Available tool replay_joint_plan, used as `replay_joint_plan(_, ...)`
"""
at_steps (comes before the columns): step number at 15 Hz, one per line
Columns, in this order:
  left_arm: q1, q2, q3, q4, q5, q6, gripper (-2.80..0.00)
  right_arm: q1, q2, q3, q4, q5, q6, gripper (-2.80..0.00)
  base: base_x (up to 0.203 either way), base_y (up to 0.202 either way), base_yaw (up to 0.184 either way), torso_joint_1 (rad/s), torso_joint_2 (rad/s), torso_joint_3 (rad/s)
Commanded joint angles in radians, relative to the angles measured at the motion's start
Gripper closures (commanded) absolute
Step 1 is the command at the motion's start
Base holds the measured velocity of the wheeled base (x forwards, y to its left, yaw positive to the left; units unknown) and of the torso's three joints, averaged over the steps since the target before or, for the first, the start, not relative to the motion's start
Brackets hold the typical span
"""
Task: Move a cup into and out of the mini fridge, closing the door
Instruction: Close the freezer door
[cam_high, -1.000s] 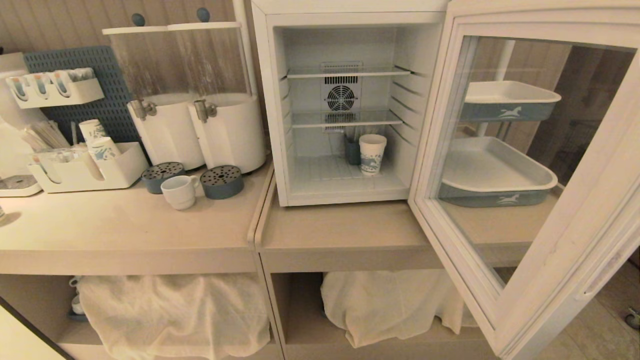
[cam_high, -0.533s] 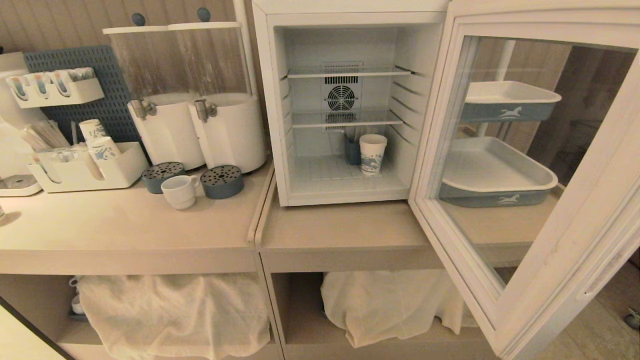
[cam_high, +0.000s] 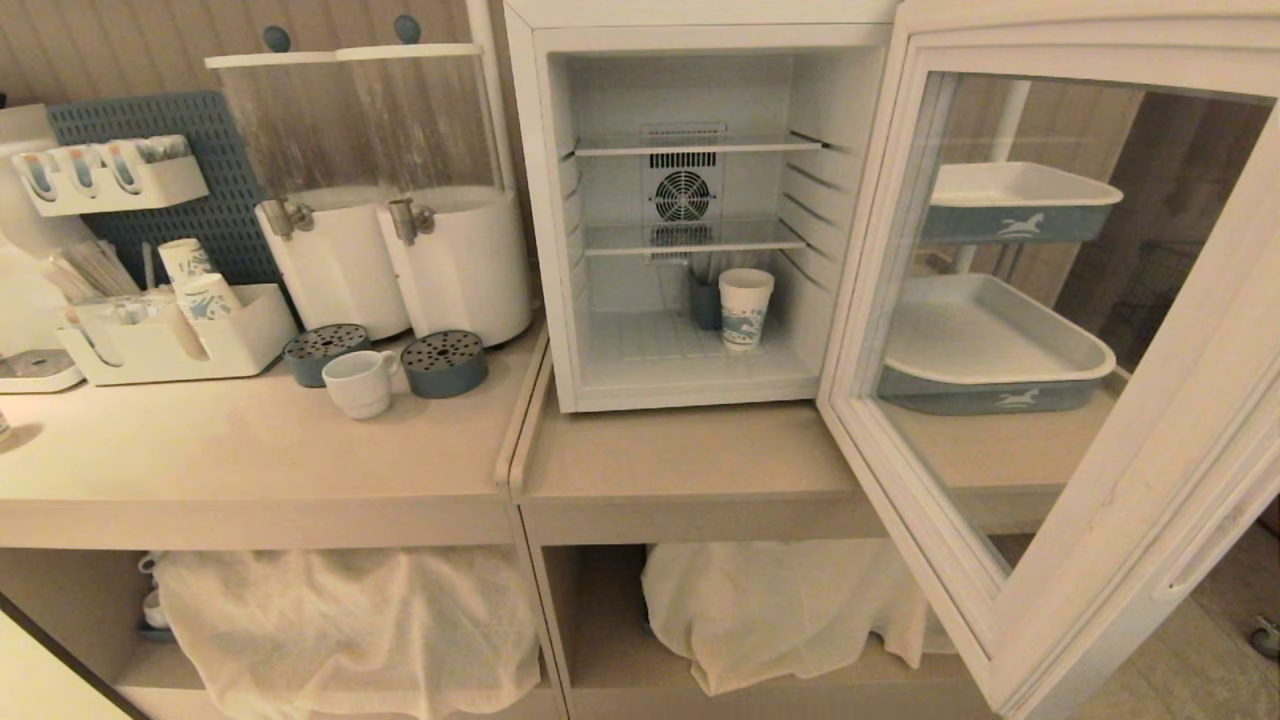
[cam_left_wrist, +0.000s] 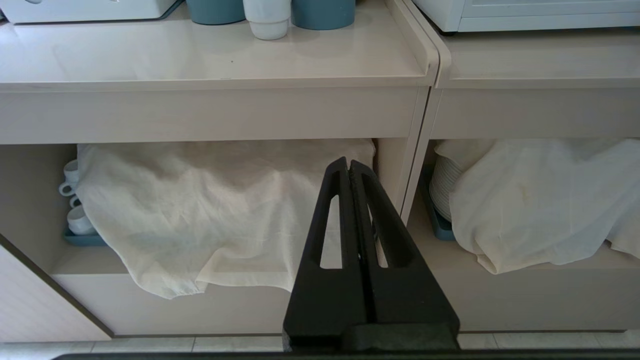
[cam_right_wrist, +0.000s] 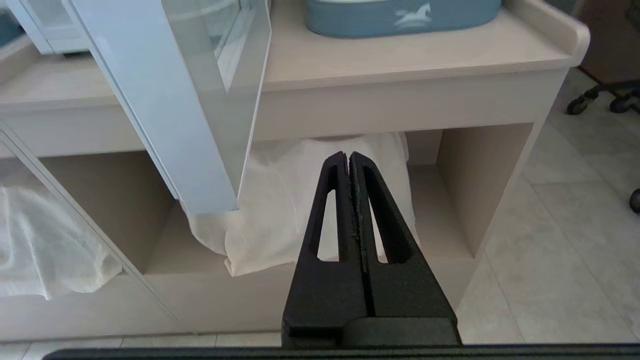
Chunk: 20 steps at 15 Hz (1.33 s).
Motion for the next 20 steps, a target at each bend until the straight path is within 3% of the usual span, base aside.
replay_joint_plan(1, 0.0, 0.0, 0.0, 0.0, 0.0, -0.001, 0.0, 0.0, -0.02, 0.002, -0.003, -0.002, 0.001, 0.0, 0.0, 0.0, 0.0, 0.0, 0.0, 0.0)
replay_joint_plan(3, 0.0, 0.0, 0.0, 0.0, 0.0, -0.001, 0.0, 0.0, -0.04, -0.005, -0.053, -0.007, -0.016, 0.0, 0.0, 0.0, 0.0, 0.0, 0.0, 0.0)
replay_joint_plan(5, 0.0, 0.0, 0.0, 0.0, 0.0, -0.001, 0.0, 0.0, -0.039, -0.129, -0.039, -0.042, -0.048, 0.0, 0.0, 0.0, 0.0, 0.0, 0.0, 0.0)
replay_joint_plan(9, 0.0, 0.0, 0.0, 0.0, 0.0, -0.001, 0.0, 0.0, -0.001, -0.541, 0.265, -0.088, -0.082, 0.0, 0.0, 0.0, 0.0, 0.0, 0.0, 0.0)
replay_joint_plan(12, 0.0, 0.0, 0.0, 0.0, 0.0, -0.001, 0.0, 0.029, 0.224, -0.757, 0.297, -0.294, -0.008, 0.0, 0.0, 0.0, 0.0, 0.0, 0.0, 0.0)
replay_joint_plan(16, 0.0, 0.0, 0.0, 0.0, 0.0, -0.001, 0.0, 0.239, 0.493, -0.905, 0.392, -0.563, 0.085, 0.0, 0.0, 0.0, 0.0, 0.0, 0.0, 0.0)
replay_joint_plan(18, 0.0, 0.0, 0.001, 0.0, 0.0, -0.001, 0.0, 0.294, 0.606, -0.927, 0.491, -0.617, 0.208, 0.0, 0.0, 0.0, 0.0, 0.0, 0.0, 0.0)
replay_joint_plan(20, 0.0, 0.0, 0.0, 0.0, 0.0, -0.001, 0.0, 0.301, 0.742, -0.943, 0.579, -0.616, 0.351, 0.0, 0.0, 0.0, 0.0, 0.0, 0.0, 0.0)
